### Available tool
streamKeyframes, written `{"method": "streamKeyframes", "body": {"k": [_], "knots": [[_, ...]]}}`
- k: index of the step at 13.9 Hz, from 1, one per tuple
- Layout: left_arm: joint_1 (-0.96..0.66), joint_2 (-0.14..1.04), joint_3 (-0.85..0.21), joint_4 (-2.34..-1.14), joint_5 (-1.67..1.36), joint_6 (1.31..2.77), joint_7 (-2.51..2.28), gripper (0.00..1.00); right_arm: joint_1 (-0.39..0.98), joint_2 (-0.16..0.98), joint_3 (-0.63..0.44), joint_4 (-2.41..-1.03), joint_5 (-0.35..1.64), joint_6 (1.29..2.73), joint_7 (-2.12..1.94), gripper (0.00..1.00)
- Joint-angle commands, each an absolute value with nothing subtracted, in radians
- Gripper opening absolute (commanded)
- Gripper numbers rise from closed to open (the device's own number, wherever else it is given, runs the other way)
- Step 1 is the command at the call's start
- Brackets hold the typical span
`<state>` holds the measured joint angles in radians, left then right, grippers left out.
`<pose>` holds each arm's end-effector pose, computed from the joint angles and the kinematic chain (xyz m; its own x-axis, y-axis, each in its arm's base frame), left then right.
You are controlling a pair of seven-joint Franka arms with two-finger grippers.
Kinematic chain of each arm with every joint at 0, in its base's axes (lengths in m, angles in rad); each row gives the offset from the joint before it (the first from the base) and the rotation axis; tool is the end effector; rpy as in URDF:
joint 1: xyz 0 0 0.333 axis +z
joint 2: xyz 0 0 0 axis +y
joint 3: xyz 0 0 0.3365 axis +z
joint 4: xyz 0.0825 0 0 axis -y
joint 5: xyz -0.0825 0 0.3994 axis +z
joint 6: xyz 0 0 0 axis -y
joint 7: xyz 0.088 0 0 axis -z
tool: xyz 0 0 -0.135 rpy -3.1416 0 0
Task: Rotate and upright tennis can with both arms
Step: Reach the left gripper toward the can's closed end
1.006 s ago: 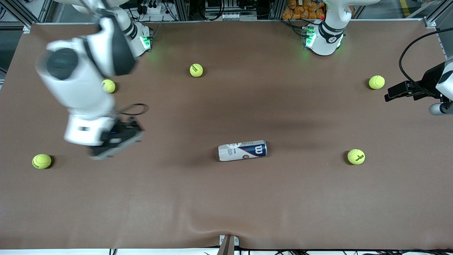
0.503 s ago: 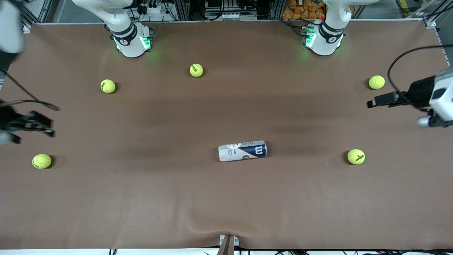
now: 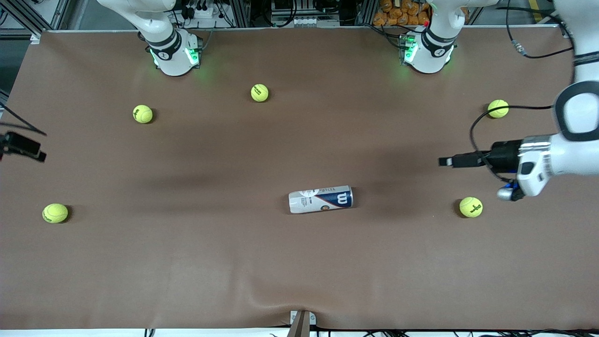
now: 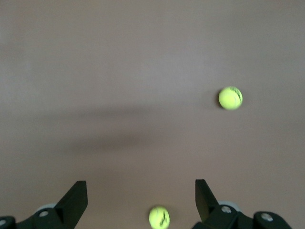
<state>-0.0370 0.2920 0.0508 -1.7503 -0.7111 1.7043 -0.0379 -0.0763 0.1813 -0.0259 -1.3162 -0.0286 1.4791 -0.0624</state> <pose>0.6217 -0.0733 0.3925 0.9155 0.1318 -0.3801 0.3401 -0.7581 0.5564 0.6161 -0.0657 0.6242 0.9989 -0.0421 -0.0203 -0.0414 -0.9986 0.0320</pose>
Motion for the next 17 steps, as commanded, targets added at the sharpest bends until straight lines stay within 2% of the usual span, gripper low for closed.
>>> {"method": "streamKeyframes", "body": {"k": [1, 4, 7, 10, 14, 17], "knots": [[-0.048, 0.233, -0.027, -1.894, -0.742, 1.894, -0.034, 1.00, -0.066, 0.086, -0.017, -1.360, -0.051, 1.421, -0.029, 1.00], [-0.057, 0.270, -0.057, -1.936, -0.866, 1.980, 0.000, 1.00, -0.023, 0.012, -0.015, -1.454, -0.046, 1.453, -0.009, 1.00], [-0.066, 0.342, -0.130, -1.956, -0.914, 2.121, 0.084, 1.00, 0.027, -0.047, -0.015, -1.517, -0.051, 1.459, 0.002, 1.00], [-0.067, 0.441, -0.173, -1.944, -0.992, 2.236, 0.202, 1.00, 0.050, -0.060, -0.015, -1.531, -0.051, 1.454, -0.006, 1.00], [-0.084, 0.549, -0.181, -1.915, -1.245, 2.255, 0.437, 1.00, 0.075, -0.048, -0.015, -1.528, -0.052, 1.442, -0.012, 1.00], [-0.106, 0.607, -0.179, -1.879, -1.321, 2.256, 0.508, 1.00, 0.089, -0.048, -0.017, -1.528, -0.041, 1.433, -0.008, 1.00]]}}
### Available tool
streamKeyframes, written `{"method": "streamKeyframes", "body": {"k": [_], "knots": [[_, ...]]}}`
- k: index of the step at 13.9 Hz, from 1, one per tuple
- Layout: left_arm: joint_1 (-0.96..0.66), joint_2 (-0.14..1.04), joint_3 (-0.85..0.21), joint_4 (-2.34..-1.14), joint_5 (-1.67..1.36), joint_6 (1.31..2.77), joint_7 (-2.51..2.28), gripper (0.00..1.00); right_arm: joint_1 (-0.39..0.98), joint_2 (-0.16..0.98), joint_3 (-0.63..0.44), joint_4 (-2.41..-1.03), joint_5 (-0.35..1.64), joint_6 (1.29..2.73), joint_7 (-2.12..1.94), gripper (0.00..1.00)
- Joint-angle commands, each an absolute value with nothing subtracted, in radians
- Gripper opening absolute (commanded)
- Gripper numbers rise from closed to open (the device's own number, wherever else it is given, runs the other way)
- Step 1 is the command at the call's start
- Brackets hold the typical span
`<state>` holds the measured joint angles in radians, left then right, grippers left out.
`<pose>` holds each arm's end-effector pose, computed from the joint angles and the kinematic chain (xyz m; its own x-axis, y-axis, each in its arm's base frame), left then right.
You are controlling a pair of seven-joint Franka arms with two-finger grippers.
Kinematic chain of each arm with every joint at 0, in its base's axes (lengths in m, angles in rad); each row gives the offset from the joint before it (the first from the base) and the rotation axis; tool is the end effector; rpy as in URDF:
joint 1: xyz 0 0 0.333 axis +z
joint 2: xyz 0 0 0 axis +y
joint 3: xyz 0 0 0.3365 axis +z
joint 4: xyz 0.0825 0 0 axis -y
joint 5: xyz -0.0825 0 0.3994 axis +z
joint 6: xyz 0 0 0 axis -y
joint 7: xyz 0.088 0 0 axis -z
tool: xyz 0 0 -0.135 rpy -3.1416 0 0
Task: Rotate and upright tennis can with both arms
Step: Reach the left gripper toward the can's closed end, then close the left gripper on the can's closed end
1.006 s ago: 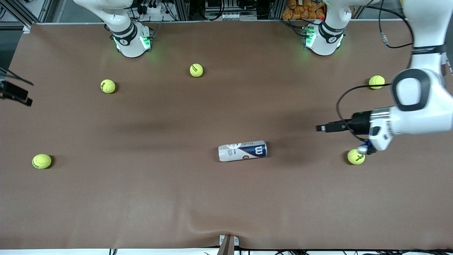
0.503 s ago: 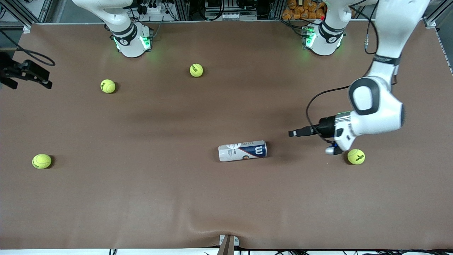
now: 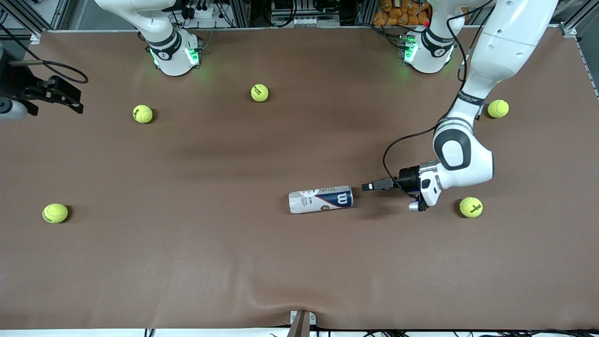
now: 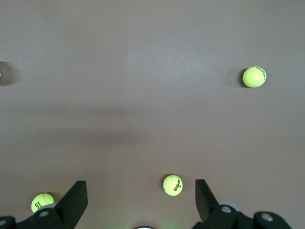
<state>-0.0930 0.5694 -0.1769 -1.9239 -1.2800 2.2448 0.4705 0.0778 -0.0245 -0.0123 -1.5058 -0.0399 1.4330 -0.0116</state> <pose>0.6060 -0.2148 0.1825 0.9610 0.1570 -0.2276 0.2765 -0.5349 0.7984 0.5452 0.0298 0.6503 0.9963 0.0715 -0.0486 0.0734 -0.9965 0.0389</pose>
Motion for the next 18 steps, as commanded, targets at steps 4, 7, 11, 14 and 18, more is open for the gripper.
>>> {"method": "streamKeyframes", "body": {"k": [4, 7, 11, 14, 18], "knots": [[-0.129, 0.661, -0.181, -1.833, -1.385, 2.256, 0.526, 1.00, 0.081, -0.060, -0.020, -1.534, -0.031, 1.437, -0.011, 1.00], [-0.132, 0.675, -0.181, -1.818, -1.391, 2.256, 0.543, 1.00, 0.080, -0.078, -0.023, -1.558, -0.019, 1.471, -0.011, 1.00], [-0.144, 0.693, -0.181, -1.801, -1.396, 2.256, 0.546, 1.00, 0.063, -0.087, -0.028, -1.580, 0.011, 1.493, -0.011, 1.00], [-0.159, 0.713, -0.179, -1.793, -1.445, 2.256, 0.581, 1.00, 0.061, -0.083, -0.028, -1.577, 0.011, 1.494, -0.011, 1.00], [-0.166, 0.741, -0.179, -1.784, -1.520, 2.256, 0.705, 0.54, 0.060, -0.084, -0.028, -1.575, 0.011, 1.486, -0.011, 1.00]]}}
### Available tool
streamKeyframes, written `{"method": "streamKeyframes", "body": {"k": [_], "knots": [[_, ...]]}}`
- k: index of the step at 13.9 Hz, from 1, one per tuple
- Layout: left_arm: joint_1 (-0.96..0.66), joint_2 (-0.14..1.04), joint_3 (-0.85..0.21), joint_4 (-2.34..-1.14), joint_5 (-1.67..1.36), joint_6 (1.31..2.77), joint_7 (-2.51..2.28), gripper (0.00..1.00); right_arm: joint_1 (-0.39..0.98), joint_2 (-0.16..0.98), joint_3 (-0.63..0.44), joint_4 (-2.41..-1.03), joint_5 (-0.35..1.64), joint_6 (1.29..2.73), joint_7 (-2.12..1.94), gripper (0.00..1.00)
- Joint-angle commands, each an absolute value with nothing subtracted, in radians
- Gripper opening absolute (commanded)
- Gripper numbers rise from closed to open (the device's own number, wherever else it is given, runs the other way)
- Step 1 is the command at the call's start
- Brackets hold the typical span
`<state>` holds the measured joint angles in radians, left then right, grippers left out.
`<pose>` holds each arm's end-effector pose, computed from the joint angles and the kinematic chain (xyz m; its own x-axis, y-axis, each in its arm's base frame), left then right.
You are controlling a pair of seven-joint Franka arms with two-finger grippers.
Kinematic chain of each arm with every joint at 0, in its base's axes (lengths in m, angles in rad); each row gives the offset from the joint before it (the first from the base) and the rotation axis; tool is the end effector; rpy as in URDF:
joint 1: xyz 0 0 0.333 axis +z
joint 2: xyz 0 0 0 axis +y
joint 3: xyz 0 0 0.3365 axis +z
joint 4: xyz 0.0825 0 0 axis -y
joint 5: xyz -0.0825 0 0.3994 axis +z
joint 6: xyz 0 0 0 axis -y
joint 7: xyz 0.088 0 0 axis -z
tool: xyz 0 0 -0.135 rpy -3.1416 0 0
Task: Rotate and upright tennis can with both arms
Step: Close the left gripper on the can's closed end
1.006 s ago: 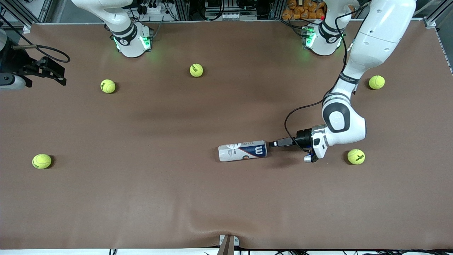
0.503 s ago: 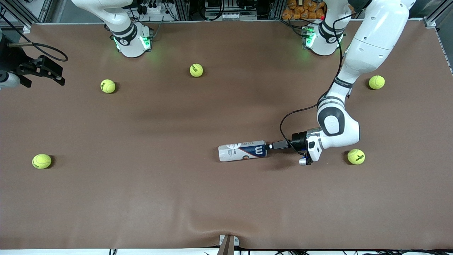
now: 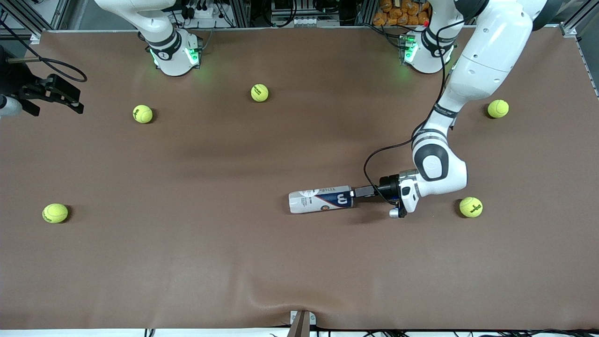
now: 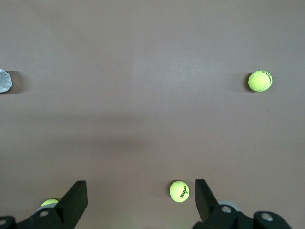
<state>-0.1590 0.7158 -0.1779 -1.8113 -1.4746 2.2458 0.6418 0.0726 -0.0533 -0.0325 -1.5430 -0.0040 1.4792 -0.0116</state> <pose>0.6169 -0.2632 0.1386 0.9720 0.1471 -0.1830 0.2298 -0.4358 0.8702 0.5421 0.0206 0.6521 0.9986 0.0514 -0.0106 0.0514 -0.9987 0.0021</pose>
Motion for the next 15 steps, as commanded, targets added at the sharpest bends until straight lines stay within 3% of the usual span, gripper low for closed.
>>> {"method": "streamKeyframes", "body": {"k": [1, 3, 5, 10, 15], "knots": [[-0.166, 0.741, -0.179, -1.784, -1.520, 2.256, 0.715, 0.30, 0.060, -0.086, -0.028, -1.575, 0.011, 1.483, -0.011, 1.00], [-0.167, 0.738, -0.179, -1.782, -1.522, 2.256, 0.715, 0.18, 0.061, -0.084, -0.028, -1.577, 0.011, 1.480, -0.011, 1.00], [-0.169, 0.736, -0.179, -1.784, -1.522, 2.256, 0.713, 0.00, 0.061, -0.083, -0.028, -1.577, 0.011, 1.480, -0.012, 1.00], [-0.189, 0.712, -0.178, -1.781, -1.508, 2.256, 0.660, 0.00, 0.061, -0.083, -0.028, -1.577, 0.011, 1.480, -0.012, 1.00], [-0.262, 0.611, -0.170, -1.769, -1.389, 2.290, 0.424, 0.00, 0.061, -0.081, -0.028, -1.577, 0.011, 1.477, -0.012, 1.00]]}}
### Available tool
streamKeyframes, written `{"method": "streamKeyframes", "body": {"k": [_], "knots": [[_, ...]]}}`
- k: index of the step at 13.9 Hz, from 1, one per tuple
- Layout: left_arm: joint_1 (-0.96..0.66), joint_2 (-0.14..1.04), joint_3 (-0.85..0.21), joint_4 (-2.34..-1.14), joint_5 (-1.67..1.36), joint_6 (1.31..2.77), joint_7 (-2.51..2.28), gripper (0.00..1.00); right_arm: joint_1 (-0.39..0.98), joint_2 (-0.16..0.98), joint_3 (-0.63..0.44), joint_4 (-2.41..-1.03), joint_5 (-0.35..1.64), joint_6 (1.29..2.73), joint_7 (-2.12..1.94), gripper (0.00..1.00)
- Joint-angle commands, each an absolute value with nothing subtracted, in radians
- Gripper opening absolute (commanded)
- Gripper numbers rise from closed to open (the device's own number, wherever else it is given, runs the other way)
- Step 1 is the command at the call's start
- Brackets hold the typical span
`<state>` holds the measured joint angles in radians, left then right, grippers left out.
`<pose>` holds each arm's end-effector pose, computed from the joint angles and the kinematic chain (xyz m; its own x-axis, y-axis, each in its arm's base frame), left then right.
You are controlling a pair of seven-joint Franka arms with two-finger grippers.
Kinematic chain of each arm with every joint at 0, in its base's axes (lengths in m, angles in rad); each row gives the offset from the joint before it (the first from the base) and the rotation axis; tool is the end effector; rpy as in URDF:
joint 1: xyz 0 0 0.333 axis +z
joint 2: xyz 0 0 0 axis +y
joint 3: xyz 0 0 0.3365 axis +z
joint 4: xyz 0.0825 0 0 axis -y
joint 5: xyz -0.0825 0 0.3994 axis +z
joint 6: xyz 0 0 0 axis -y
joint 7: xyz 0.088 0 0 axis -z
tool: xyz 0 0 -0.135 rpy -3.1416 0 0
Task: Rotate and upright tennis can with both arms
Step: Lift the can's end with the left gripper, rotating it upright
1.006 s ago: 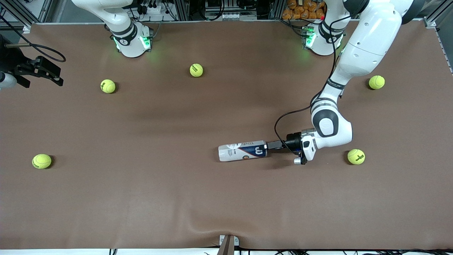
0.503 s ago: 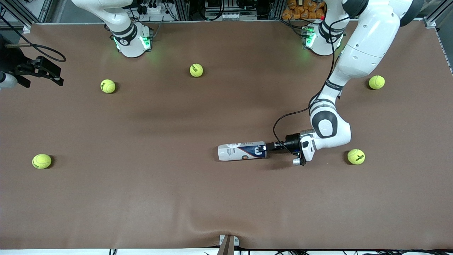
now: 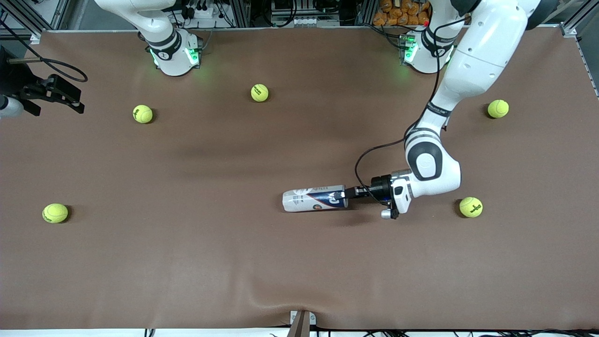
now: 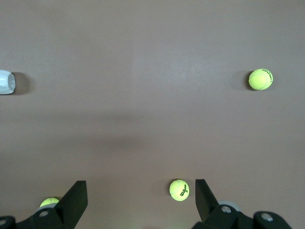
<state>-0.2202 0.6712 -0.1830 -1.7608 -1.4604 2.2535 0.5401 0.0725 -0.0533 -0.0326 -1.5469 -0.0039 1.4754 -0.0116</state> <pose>0.6249 -0.3085 0.1882 0.9759 0.1244 -0.1795 0.2159 -0.4241 0.8795 0.5415 0.0205 0.6499 0.9985 0.0512 -0.0183 0.0512 -0.9987 0.0019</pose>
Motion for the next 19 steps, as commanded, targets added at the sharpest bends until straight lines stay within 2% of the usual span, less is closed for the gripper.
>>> {"method": "streamKeyframes", "body": {"k": [1, 6, 11, 14, 19], "knots": [[-0.277, 0.588, -0.169, -1.757, -1.308, 2.308, 0.331, 0.00, 0.061, -0.081, -0.028, -1.577, 0.011, 1.477, -0.012, 1.00], [-0.350, 0.503, -0.170, -1.678, -0.835, 2.327, -0.175, 0.00, 0.061, -0.081, -0.028, -1.577, 0.011, 1.479, -0.012, 1.00], [-0.480, 0.495, -0.178, -1.551, -0.436, 2.304, -0.694, 0.00, 0.064, -0.074, -0.026, -1.574, 0.012, 1.503, -0.012, 1.00], [-0.590, 0.529, -0.173, -1.467, -0.180, 2.219, -0.964, 0.00, 0.063, -0.075, -0.026, -1.574, 0.012, 1.499, -0.012, 1.00], [-0.673, 0.551, -0.163, -1.358, 0.024, 1.967, -1.149, 0.00, 0.061, -0.077, -0.026, -1.568, 0.015, 1.496, -0.012, 1.00]]}}
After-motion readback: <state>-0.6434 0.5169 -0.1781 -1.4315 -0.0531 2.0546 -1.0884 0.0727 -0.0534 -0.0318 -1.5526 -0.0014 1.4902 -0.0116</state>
